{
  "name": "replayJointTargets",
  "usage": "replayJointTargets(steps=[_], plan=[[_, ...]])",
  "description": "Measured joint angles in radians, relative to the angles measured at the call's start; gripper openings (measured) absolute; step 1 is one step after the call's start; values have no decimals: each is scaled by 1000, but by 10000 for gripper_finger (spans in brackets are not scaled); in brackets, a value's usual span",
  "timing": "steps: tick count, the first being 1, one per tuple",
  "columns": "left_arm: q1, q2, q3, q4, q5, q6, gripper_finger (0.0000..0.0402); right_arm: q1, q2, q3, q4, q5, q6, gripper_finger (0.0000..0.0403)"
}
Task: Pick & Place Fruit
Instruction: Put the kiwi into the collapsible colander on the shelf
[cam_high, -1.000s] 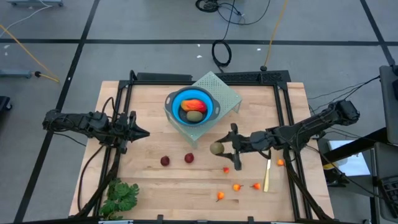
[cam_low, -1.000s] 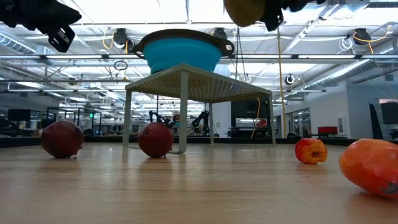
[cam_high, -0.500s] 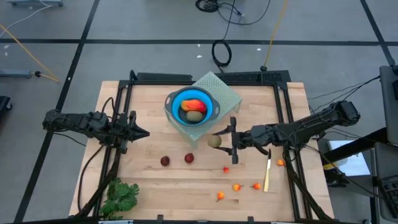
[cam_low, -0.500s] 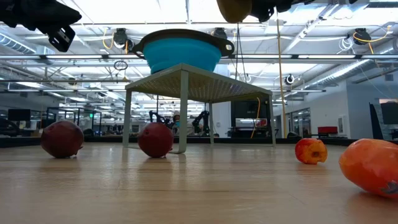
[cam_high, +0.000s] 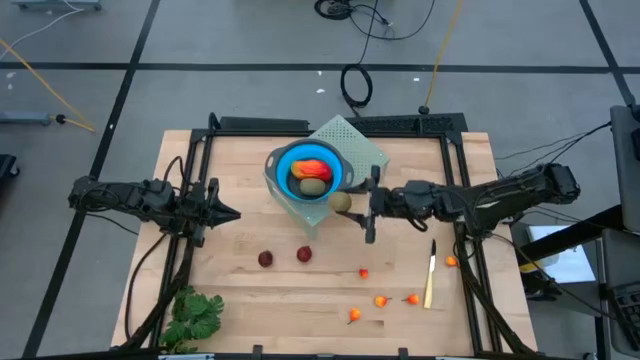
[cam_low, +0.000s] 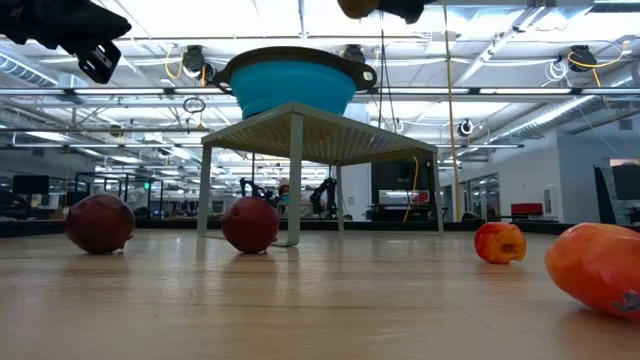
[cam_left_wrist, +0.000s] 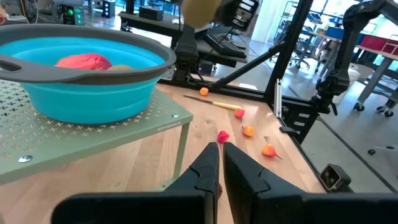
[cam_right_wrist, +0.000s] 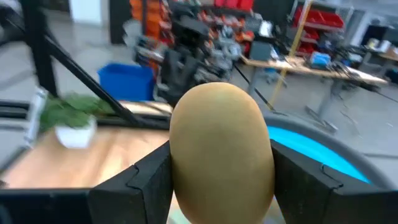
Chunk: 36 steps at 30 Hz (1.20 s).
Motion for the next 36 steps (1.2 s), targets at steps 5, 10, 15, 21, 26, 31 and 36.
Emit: replayJointTargets(steps=[5,10,15,21,26,31,36], plan=[[0,0,0,0,0,0,21,-68,0,102,-186,-3,-5,218],[0,0,0,0,0,0,21,-142,0,146,-272,-63,-42,218],[0,2,0,-4,0,0,21,-205,0,152,-253,-138,-59,217],[0,2,0,-25,-1,0,21,-246,1,152,-248,-161,-105,217],[0,2,0,-24,-1,0,21,-257,9,152,-233,-162,-135,219],[0,2,0,-24,-6,0,21,-257,69,160,-161,-242,-140,220],[0,2,0,-24,-22,-3,21,-263,154,241,-219,-238,-184,217]])
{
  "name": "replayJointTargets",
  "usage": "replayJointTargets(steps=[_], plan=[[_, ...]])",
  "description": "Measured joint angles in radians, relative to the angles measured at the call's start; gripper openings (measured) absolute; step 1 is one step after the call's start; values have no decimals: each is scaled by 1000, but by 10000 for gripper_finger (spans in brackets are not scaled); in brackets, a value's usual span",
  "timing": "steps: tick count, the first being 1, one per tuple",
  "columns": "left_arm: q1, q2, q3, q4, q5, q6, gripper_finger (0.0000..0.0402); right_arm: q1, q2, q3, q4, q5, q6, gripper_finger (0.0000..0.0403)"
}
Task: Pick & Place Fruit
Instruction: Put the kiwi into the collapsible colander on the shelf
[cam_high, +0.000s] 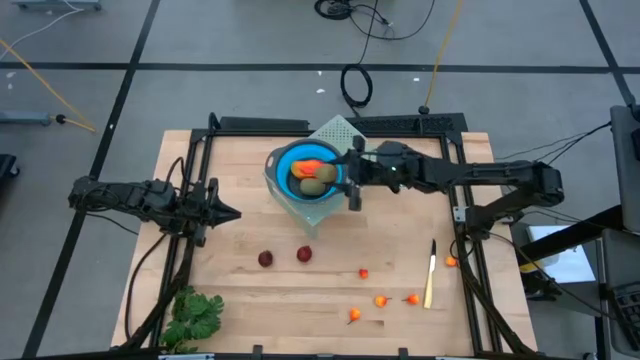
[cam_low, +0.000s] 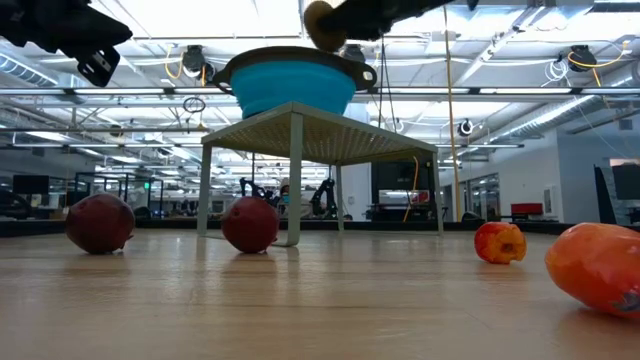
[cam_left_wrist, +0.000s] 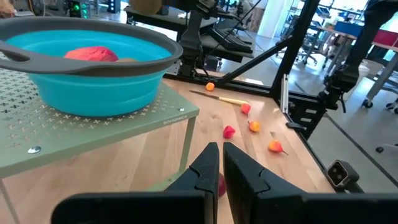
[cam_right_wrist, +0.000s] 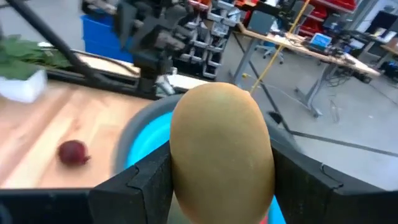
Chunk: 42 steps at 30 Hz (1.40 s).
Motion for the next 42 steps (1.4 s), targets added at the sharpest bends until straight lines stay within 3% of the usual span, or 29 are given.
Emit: replayJointTargets(steps=[5,11,42], plan=[[0,0,0,-1,-5,4,21,-13,69,98,-48,-2,-2,222],[0,0,0,-1,-6,14,21,-18,137,112,-64,-2,31,221],[0,0,0,-1,-13,29,21,-17,137,113,-180,-2,51,233]])
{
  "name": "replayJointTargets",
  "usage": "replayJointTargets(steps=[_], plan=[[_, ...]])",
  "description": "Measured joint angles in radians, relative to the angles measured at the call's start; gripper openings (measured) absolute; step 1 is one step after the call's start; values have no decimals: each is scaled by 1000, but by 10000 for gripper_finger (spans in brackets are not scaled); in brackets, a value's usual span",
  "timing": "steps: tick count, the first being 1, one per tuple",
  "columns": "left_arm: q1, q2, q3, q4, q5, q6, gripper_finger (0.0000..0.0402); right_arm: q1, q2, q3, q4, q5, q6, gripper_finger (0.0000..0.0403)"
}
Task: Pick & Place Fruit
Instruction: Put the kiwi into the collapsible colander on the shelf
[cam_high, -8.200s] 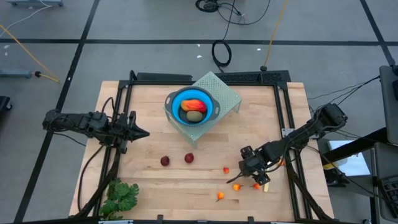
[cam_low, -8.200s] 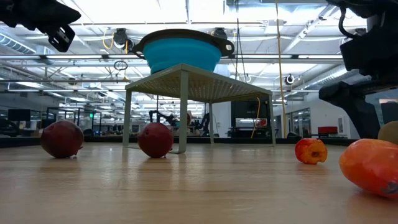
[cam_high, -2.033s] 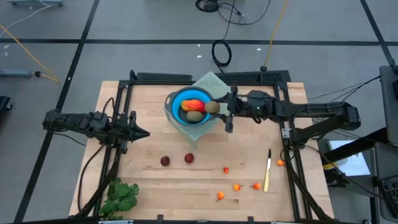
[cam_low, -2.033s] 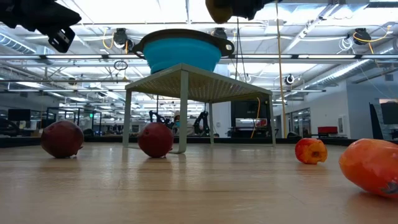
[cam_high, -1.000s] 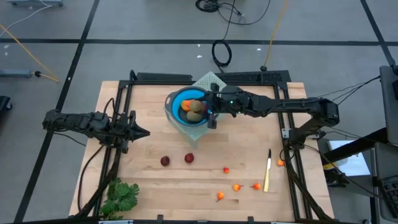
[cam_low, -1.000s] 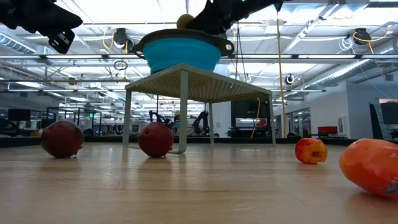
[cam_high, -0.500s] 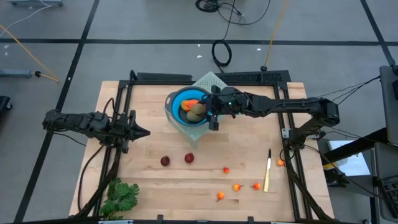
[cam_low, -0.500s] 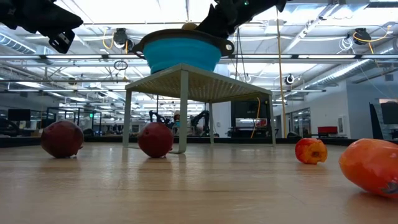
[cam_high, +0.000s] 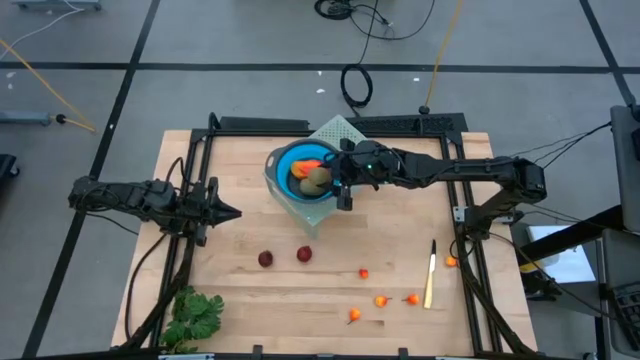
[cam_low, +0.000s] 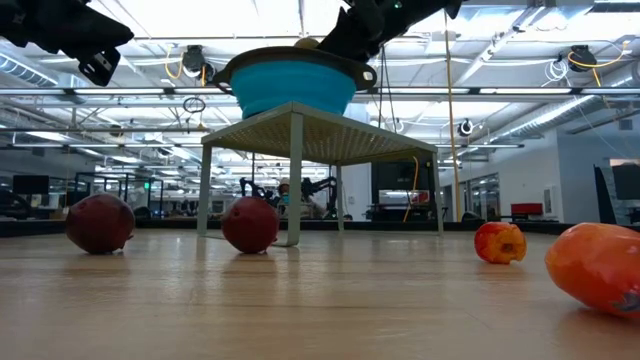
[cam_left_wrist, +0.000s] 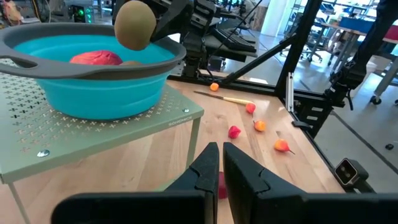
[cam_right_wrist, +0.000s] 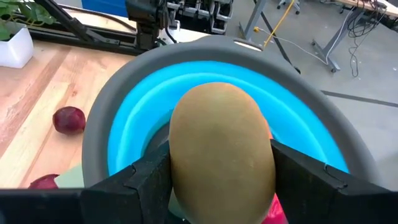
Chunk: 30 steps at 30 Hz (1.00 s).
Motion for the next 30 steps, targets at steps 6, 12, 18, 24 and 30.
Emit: replayJointTargets(steps=[6,12,18,24,30], plan=[[0,0,0,0,0,0,21,0,0,0,-1,0,52,238],[0,0,0,0,0,0,21,0,0,0,-1,0,52,246],[0,0,0,0,0,0,21,0,0,0,-3,-23,50,249],[0,0,0,0,0,0,21,1,0,0,-7,-27,52,257],[0,0,0,0,0,0,21,1,0,0,-8,-26,52,282]])
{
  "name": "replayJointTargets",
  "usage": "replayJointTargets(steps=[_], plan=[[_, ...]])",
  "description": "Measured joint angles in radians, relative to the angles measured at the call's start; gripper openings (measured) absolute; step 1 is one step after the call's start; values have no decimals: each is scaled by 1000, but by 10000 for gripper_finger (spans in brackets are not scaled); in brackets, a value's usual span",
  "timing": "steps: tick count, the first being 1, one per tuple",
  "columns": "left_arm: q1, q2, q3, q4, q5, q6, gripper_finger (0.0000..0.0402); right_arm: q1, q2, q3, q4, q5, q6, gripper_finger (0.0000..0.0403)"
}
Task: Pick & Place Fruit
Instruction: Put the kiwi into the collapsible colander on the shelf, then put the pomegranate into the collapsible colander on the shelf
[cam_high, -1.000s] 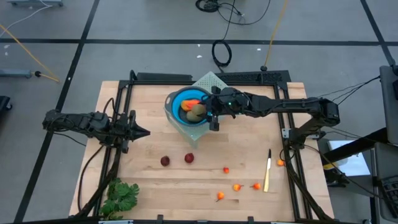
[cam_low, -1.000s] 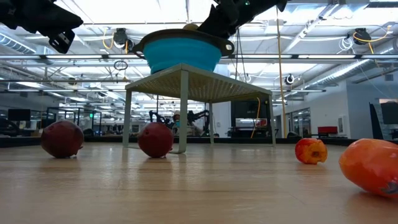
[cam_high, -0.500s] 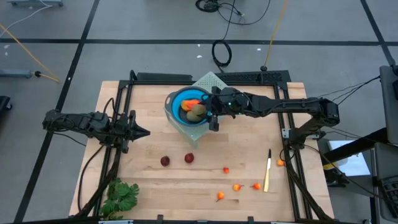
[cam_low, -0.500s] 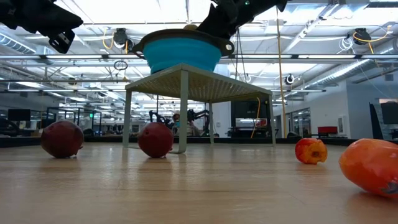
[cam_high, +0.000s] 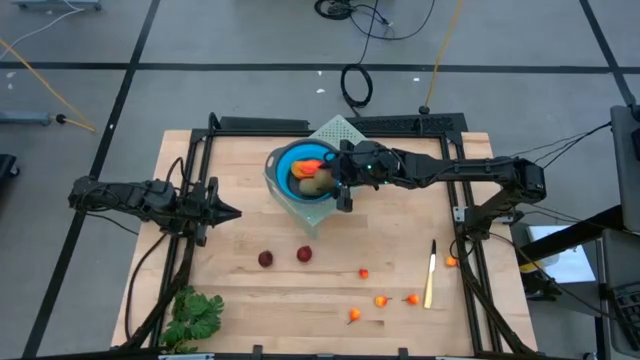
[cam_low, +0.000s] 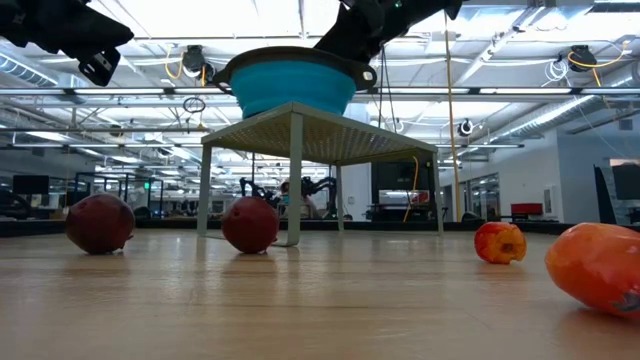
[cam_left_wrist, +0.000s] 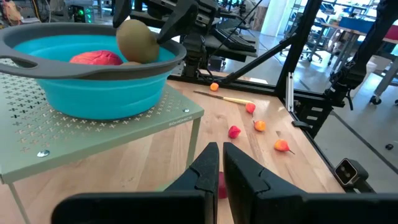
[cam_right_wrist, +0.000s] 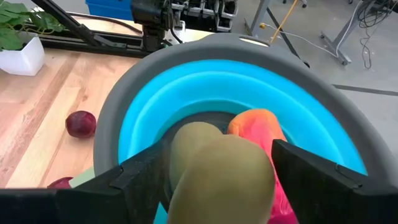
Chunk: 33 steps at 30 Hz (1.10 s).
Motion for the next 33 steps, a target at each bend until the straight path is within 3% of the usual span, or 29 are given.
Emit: replayJointTargets(steps=[13,23,33], plan=[[0,0,0,0,0,0,21,0,0,0,50,8,-28,322],[0,0,0,0,0,0,21,0,-34,0,77,62,-83,322],[0,0,0,2,-14,23,21,0,-146,0,114,59,-3,298]])
